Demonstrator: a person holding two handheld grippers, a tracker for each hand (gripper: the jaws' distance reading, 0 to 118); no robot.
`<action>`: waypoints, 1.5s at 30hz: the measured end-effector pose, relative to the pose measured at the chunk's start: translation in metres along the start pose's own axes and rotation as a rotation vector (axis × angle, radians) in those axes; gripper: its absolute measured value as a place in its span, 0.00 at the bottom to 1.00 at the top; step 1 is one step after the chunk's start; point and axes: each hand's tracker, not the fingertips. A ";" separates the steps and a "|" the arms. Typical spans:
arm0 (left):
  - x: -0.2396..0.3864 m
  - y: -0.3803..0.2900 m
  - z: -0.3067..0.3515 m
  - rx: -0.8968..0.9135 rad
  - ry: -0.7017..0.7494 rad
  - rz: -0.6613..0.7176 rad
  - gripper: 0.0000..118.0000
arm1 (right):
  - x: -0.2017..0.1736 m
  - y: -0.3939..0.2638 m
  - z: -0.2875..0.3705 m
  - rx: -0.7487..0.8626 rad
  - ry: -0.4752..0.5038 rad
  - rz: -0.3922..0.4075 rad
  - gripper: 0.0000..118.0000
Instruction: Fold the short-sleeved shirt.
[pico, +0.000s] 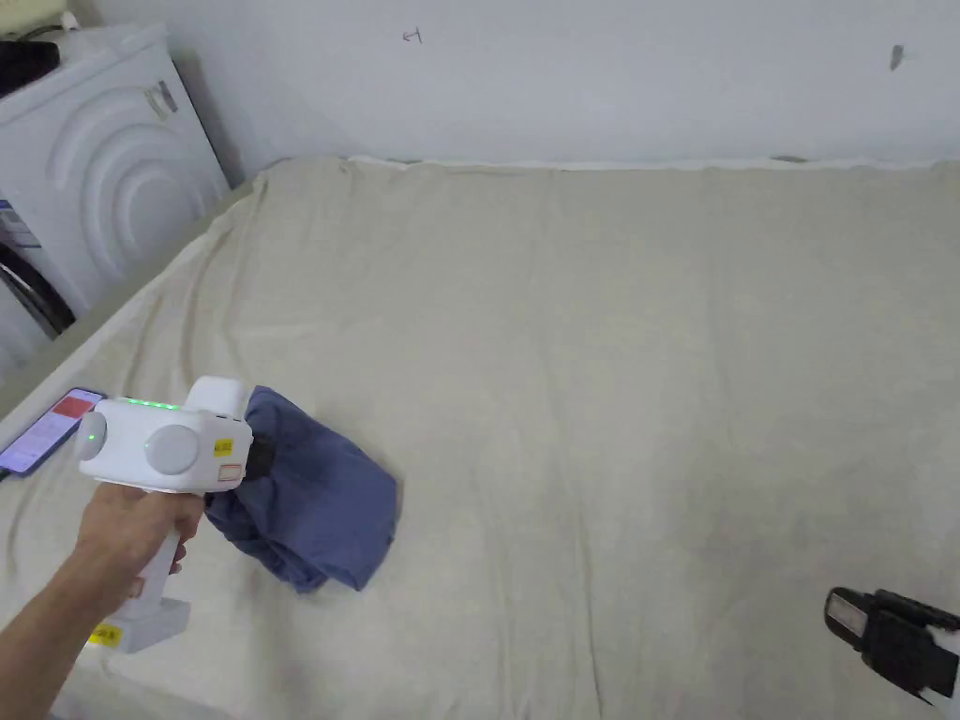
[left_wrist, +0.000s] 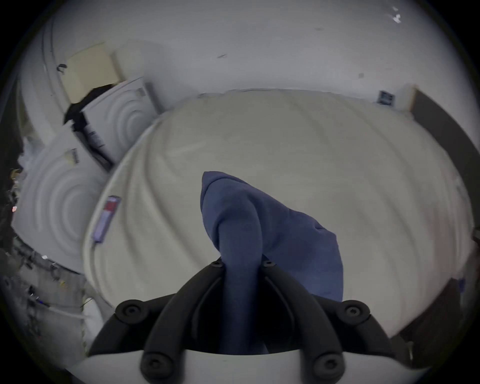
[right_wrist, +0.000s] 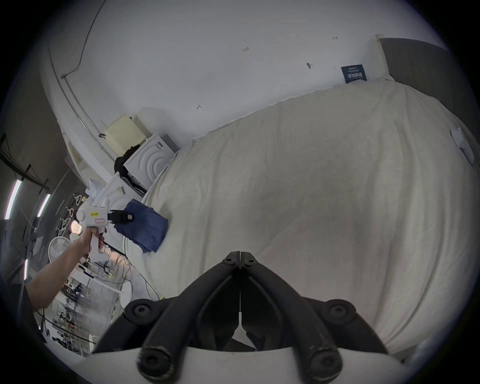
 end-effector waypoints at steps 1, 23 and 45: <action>-0.012 0.003 -0.013 -0.023 0.041 0.025 0.12 | 0.000 0.001 -0.001 -0.001 0.000 -0.002 0.00; 0.033 0.030 0.091 0.272 0.227 0.017 1.00 | -0.023 0.047 0.021 0.041 -0.247 0.067 0.00; 0.347 -0.045 0.398 0.977 -0.275 0.199 0.00 | -0.155 0.041 0.205 0.797 -0.503 0.397 0.00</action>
